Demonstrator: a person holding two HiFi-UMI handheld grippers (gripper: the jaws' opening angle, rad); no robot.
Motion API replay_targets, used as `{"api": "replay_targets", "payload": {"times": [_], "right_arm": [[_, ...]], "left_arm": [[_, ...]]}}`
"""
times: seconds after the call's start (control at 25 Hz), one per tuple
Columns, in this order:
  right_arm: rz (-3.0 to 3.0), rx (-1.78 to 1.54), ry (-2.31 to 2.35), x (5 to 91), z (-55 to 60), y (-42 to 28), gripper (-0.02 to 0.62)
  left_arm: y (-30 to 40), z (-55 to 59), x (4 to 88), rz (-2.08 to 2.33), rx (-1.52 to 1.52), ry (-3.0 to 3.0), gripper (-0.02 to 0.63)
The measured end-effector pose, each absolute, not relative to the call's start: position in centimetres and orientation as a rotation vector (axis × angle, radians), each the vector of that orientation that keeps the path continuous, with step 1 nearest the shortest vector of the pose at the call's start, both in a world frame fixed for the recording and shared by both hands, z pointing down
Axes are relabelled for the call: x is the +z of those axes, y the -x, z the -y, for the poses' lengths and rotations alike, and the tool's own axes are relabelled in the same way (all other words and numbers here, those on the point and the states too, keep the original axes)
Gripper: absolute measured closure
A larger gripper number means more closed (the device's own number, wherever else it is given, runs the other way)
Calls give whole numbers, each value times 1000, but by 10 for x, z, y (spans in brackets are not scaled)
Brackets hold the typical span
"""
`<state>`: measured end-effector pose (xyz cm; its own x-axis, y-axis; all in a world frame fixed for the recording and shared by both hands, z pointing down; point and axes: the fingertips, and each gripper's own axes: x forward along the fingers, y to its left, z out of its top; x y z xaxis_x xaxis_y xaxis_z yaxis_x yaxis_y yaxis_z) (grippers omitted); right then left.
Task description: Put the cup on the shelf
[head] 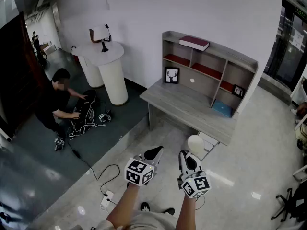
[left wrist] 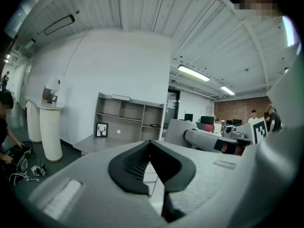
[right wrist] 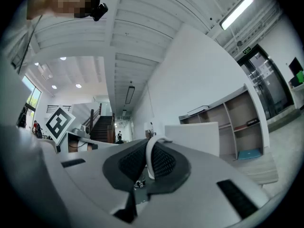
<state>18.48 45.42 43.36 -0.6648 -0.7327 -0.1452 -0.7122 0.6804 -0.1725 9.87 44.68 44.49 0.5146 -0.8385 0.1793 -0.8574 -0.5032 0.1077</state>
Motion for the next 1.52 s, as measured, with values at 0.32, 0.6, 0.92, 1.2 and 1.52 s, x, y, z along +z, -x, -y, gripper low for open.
{"api": "replay_targets", "payload": {"times": [0.32,0.6,0.92,1.2,1.52], "right_arm": [[-2759,-119,1131,435,-448,-199,578],[-2791,-210,1053,449,-458,-226,579],[-2811,-242,1120,473,-438,-255,579],[-2793,-192,1129,457,-369,-238,578],[-2825,-152,1092,441,-276,-175,578]], "left_arm": [[-108,-436,439,1539,108,-2543,597],[-135,-436,455,1563,88,-2509,597],[-153,-411,476,1540,90,-2498,597],[-146,-350,453,1503,116,-2608,597],[-92,-254,421,1508,49,-2667,597]]}}
